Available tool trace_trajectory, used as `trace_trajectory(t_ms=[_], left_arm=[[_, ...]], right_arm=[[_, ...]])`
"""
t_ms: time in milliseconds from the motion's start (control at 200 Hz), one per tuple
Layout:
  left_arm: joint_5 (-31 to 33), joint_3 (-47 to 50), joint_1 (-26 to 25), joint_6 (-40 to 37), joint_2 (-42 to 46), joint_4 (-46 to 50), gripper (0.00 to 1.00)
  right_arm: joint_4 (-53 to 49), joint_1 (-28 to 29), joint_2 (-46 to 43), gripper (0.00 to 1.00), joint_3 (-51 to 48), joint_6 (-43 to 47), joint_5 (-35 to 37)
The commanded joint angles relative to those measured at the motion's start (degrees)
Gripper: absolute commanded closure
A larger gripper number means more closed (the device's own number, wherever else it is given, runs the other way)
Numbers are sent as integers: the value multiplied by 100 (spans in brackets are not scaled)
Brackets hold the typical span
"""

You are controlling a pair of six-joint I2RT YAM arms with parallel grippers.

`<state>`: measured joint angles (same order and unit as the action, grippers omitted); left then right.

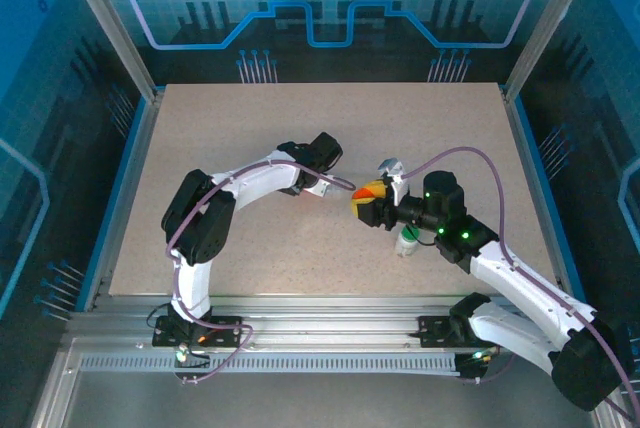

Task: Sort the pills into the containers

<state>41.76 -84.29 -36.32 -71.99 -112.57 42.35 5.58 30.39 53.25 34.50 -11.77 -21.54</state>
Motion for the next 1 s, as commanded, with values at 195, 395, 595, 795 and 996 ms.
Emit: trace_trajectory(t_ms=[195,395,595,795,996], left_arm=[[-529,-228,63,573,105,220,93],[-801,69,244,986,351,166,93],[-1015,331,408,1327,649,-32,93],[-1287,567,534,1613,804,-225,93],[-1414,772,578,1839,882,-438,93]], right_arm=[[103,105,-34,76,188,52,-114],[118,107,-11,76,184,52,-121],[135,113,32,76,190,59,-117],[146,133,97,76,187,70,-114],[153,140,169,76,197,86,-88]])
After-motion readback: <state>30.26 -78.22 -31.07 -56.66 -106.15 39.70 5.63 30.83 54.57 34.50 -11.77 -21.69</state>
